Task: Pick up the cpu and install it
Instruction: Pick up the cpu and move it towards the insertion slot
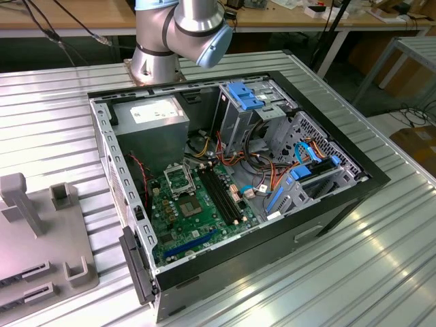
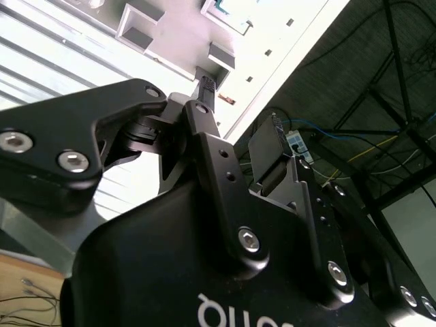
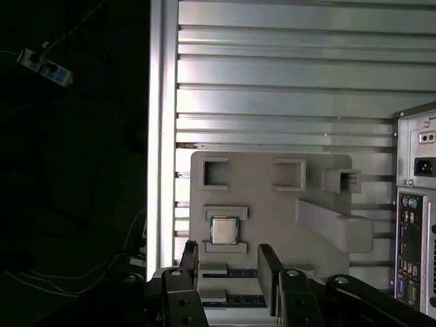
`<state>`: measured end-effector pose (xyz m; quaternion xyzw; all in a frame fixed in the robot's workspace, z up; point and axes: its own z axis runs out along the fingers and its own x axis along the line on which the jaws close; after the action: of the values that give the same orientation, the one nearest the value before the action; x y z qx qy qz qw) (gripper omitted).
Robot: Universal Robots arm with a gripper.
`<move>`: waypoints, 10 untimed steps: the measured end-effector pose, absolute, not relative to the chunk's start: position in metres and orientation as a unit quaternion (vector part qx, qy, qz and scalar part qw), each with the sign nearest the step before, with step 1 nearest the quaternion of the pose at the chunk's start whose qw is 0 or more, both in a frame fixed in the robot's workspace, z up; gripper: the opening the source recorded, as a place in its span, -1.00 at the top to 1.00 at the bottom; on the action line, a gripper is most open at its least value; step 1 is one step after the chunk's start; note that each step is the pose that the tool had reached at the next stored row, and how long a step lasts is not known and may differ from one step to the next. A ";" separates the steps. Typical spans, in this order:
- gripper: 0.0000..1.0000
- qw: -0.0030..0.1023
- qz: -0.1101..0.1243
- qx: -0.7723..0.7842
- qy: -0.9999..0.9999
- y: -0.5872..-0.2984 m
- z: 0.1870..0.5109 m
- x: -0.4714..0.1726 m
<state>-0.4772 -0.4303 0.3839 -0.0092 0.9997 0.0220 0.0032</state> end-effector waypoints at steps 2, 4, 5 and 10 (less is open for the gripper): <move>0.04 0.003 0.022 -0.009 1.000 -0.430 0.384 -0.477; 0.04 0.003 0.022 -0.009 1.000 -0.430 0.383 -0.477; 0.04 0.003 0.022 -0.009 1.000 -0.430 0.383 -0.477; 0.04 0.003 0.022 -0.009 1.000 -0.430 0.375 -0.477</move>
<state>-0.4772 -0.4303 0.3750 -0.0092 0.9997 0.0220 0.0032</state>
